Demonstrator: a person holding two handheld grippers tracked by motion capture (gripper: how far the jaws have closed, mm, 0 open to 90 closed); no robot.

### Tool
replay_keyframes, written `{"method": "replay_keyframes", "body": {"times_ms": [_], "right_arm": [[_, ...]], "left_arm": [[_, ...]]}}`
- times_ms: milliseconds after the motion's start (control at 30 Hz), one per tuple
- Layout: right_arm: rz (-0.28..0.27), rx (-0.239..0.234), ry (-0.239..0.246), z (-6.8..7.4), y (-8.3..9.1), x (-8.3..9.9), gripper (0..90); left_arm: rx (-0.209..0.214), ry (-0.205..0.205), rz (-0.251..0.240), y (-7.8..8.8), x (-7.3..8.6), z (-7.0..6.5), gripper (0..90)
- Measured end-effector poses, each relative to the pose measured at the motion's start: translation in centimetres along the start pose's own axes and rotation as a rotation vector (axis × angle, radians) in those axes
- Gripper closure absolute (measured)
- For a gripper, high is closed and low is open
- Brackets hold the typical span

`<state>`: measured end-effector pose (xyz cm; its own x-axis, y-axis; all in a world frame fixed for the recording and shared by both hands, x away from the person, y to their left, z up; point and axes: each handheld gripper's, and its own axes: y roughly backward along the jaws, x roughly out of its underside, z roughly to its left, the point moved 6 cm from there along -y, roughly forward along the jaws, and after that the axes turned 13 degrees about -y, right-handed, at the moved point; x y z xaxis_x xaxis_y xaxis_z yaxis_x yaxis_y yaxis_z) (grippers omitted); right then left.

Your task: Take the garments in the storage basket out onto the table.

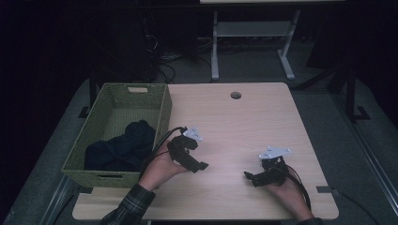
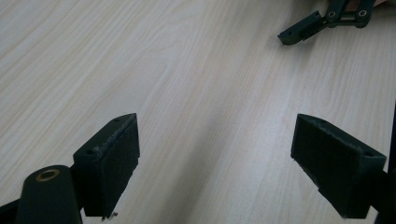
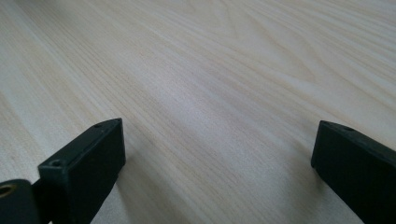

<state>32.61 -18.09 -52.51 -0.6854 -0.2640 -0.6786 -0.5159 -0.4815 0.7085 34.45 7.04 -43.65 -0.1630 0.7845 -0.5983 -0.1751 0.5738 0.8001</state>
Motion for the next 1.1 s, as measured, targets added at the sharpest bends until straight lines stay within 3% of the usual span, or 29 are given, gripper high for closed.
{"method": "replay_keyframes", "body": {"times_ms": [100, 500, 733, 1100], "right_arm": [[0.0, 0.0, 0.001, 0.0, 0.0, 0.0, 2.4], [0.0, 0.0, 0.0, 0.0, 0.0, 0.0, 2.4], [0.0, 0.0, 0.0, 0.0, 0.0, 0.0, 2.4], [0.0, 0.0, 0.0, 0.0, 0.0, 0.0, 2.4]], "left_arm": [[0.013, 0.025, -0.009, 0.3, -0.1, 0.0, 15.1], [0.013, -0.002, 0.028, 1.4, -0.6, 0.5, 15.0], [0.006, 0.006, 0.041, 2.2, -0.7, 0.8, 15.1], [-0.019, -0.001, 0.073, 4.3, -0.7, 1.7, 15.1]]}}
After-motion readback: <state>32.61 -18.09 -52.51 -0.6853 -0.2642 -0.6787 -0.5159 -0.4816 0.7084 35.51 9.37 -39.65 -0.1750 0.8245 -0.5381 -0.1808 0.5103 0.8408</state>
